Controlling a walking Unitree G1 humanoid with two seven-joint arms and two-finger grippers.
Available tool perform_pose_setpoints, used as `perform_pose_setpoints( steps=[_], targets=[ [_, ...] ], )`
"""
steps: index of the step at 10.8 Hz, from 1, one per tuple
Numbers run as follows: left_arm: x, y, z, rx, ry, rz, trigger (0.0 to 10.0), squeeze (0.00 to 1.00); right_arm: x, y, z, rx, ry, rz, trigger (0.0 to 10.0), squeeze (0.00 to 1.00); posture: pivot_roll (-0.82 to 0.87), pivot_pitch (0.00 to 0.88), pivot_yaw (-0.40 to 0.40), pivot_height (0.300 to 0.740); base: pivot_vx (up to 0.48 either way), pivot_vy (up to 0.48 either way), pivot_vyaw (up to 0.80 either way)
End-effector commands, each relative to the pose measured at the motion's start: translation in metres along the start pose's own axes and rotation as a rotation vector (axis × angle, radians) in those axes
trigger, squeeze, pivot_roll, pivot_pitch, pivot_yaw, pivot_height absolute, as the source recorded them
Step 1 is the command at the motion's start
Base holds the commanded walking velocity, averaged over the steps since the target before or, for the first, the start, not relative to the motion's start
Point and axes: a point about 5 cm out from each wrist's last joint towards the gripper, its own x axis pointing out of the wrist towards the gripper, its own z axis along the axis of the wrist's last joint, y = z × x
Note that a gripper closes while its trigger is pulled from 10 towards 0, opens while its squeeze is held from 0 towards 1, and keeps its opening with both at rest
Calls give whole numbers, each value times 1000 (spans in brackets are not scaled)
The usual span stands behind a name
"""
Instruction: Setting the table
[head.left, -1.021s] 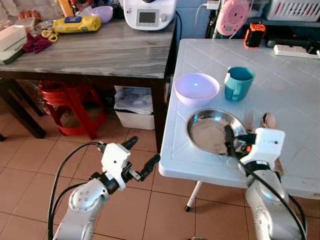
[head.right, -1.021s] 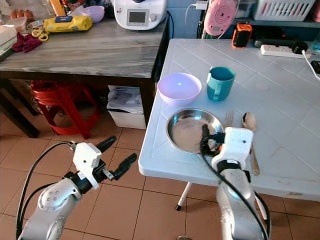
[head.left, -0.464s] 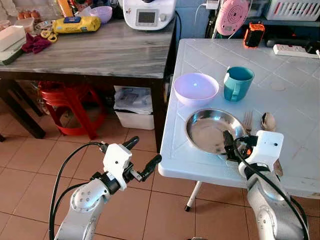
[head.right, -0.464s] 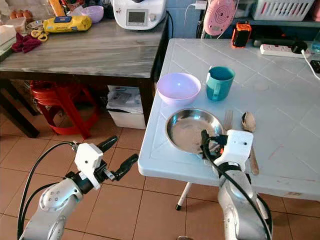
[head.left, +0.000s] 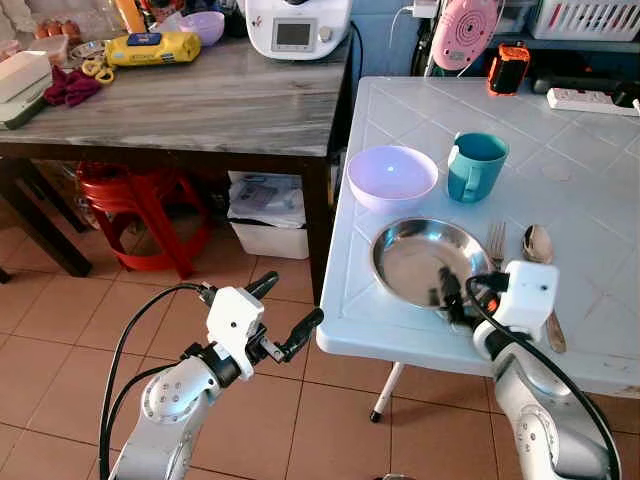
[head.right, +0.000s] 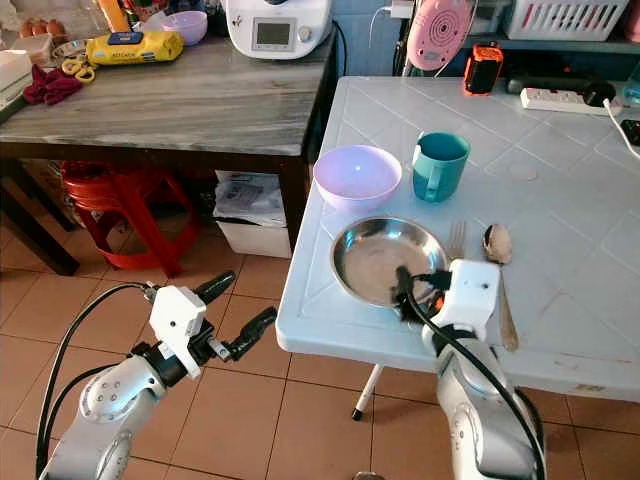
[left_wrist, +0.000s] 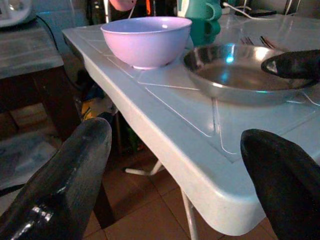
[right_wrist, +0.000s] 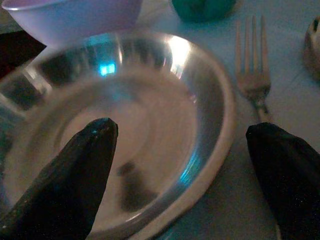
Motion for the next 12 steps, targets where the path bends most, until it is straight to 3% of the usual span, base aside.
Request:
perform_pose_setpoints(
  steps=[1,2,3,4,5,12],
  targets=[
    [-2,3,-2,19,15,8,10000,0,2,2,-3,29,32,16,10000,0,-204,126,76,740,0,0,0],
    [-3,3,-2,20,15,6,10000,0,2,2,-7,37,57,33,10000,0,-202,126,76,740,0,0,0],
    [-3,2,-2,18,10,-9,10000,0,3,3,-8,67,67,45,4824,0,-200,123,78,740,0,0,0],
    [-2,2,-1,13,2,-21,10000,0,4,3,-8,62,68,50,667,0,-199,124,78,740,0,0,0],
    [-3,2,0,18,-2,-29,10000,0,5,3,-9,69,75,52,0,0,-198,123,80,740,0,0,0],
    [-2,2,0,19,-3,-31,10000,0,6,0,-17,125,125,49,0,0,-198,118,77,740,0,0,0]
  ],
)
